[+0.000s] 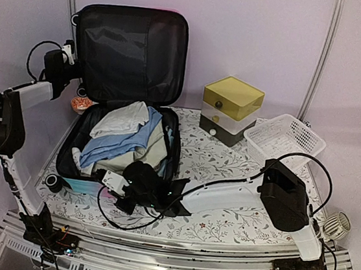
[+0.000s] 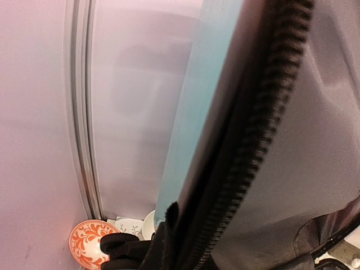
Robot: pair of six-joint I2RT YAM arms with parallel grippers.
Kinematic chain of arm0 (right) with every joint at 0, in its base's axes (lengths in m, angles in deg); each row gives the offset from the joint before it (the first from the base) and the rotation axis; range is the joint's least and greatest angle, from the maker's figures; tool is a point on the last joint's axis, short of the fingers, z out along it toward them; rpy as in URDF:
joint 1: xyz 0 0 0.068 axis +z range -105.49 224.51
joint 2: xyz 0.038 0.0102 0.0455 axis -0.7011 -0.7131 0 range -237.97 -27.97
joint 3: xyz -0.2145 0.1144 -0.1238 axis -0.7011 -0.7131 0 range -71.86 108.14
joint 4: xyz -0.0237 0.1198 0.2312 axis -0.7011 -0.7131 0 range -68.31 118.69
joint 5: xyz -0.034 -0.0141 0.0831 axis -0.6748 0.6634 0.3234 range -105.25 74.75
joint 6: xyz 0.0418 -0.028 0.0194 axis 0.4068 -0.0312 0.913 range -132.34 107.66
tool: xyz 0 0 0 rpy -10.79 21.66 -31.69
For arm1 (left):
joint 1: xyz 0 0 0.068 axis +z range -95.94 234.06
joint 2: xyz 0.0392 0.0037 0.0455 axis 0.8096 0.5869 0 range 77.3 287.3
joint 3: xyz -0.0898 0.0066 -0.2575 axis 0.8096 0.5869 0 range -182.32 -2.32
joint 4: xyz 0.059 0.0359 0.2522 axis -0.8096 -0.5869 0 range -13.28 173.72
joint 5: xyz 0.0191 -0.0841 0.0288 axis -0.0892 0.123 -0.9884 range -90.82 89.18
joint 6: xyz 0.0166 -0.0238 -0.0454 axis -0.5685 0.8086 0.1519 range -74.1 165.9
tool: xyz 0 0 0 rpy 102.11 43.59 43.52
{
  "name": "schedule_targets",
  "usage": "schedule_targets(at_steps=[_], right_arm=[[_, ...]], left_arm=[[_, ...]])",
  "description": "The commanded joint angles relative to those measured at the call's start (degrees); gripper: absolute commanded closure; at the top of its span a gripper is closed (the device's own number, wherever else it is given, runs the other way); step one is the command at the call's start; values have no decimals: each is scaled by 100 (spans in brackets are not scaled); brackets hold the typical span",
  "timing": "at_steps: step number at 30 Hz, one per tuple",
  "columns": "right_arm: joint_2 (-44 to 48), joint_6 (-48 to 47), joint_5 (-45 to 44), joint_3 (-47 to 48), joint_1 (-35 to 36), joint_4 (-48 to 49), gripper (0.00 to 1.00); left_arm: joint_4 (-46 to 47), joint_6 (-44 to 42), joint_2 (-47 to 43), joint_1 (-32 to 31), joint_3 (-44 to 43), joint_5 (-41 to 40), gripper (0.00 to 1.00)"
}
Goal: Open, take out, and arrange the luggage
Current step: Adjust the opened luggage at the center of the board.
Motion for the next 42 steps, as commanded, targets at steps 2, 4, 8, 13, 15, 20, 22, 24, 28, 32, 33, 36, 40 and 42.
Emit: schedule_targets(at_steps=[2,4,8,13,15,20,22,24,28,32,33,36,40,42], right_arm=[[-807,513,-1393,987,-21,-294,98],[-1057,704,-1687,1394,-82,-496,97],[-1301,1243,-2130,1917,-305,-852,97],[-1179,1665,-1434,1872,-486,-876,97],[-1124,1546,-1171,1864,-486,-870,96],[-685,1354,-216,1342,-457,-461,83],[-290,1174,95,926,-437,-110,74],[15,1094,213,610,-401,149,67],[328,1010,235,447,-390,229,61],[640,1012,295,242,-376,289,60],[728,1035,314,186,-376,305,59],[989,1121,360,28,-381,328,59],[1401,1287,349,-324,-381,361,58],[1614,1351,313,-578,-380,381,58]], left_arm=[[1177,563,-218,126,-512,275,100],[1010,593,-109,147,-673,233,100],[849,855,66,237,-774,162,98],[728,1067,130,290,-786,192,77],[498,1075,186,300,-893,202,64],[-50,1163,157,330,-1032,226,33],[-162,1211,30,337,-935,222,23],[-270,1259,-141,336,-801,153,14],[-360,1305,-563,336,-346,-118,2],[-979,1384,-914,337,-197,-309,2],[-1248,1449,-996,337,-193,-357,2],[-2149,1818,-1362,328,-34,-376,2],[-2669,2131,-2176,152,675,128,2],[-2896,2079,-2590,-122,994,210,2]])
